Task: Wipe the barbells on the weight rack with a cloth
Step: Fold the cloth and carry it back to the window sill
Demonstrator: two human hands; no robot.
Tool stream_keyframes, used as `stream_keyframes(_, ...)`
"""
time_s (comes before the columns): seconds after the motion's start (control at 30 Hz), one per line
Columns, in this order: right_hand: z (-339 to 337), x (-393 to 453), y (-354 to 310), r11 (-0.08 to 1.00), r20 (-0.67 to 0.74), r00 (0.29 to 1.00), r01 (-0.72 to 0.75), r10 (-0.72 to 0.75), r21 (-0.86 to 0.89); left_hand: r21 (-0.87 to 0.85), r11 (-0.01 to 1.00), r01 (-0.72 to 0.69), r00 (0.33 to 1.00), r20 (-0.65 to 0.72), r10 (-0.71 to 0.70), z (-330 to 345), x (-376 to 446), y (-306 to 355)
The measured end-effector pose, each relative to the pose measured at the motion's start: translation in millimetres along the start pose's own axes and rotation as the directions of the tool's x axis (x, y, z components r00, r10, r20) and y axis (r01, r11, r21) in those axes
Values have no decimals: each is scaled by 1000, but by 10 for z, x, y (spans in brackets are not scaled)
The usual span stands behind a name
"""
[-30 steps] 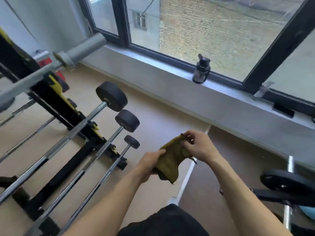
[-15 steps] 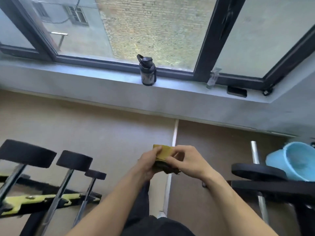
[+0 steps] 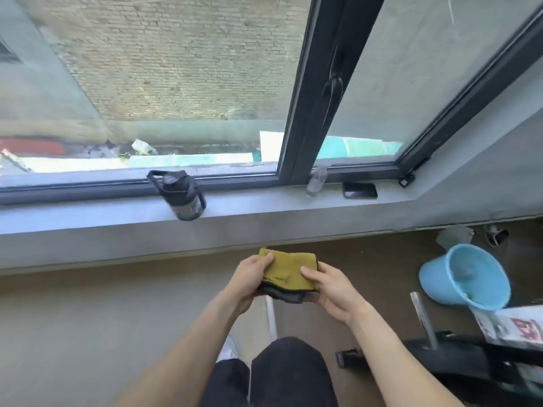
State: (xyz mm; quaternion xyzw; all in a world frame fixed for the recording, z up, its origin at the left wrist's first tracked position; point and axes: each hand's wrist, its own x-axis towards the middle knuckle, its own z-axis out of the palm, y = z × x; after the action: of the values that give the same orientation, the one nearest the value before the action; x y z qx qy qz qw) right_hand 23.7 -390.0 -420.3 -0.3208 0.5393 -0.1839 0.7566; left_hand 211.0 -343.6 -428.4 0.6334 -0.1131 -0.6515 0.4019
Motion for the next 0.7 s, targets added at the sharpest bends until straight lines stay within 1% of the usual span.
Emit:
stream_keyframes(0.07,-23,403,-248,1000,-95,995,18,-19,-10,121,992,-37,997,-69,46,-7,385,242)
stream_keyframes(0.17,-111,1008,-635,998,-171,985,14,-25,-61,158,987,-33,995,-88,47,109,920,550)
stream_keyframes(0.23,-214,1404,-858,995,-194,980,9,-30,-104,179,984,-20,992,-122,42,218,1231,741)
stream_keyframes(0.37,-329,2069,-1299,985,-172,985,-12,-18,-171,227,974,9,984,-176,31,338,1908,1065)
stream_keyframes(0.47,-364,2472,-1537,989,-173,985,-17,-9,-147,252,967,32,977,-210,22,384,2347,1268)
stream_keyframes(0.53,-421,2695,-1629,991,-216,976,-17,-11,-130,236,971,41,974,-228,14,440,2482,1457)
stream_keyframes(0.63,-516,2835,-1685,971,-317,949,-83,8,-224,261,953,156,952,-298,-75,431,2627,1608)
stream_keyframes(0.7,-555,2805,-1661,961,-376,924,-158,63,-228,274,939,208,942,-315,-117,388,2657,1602)
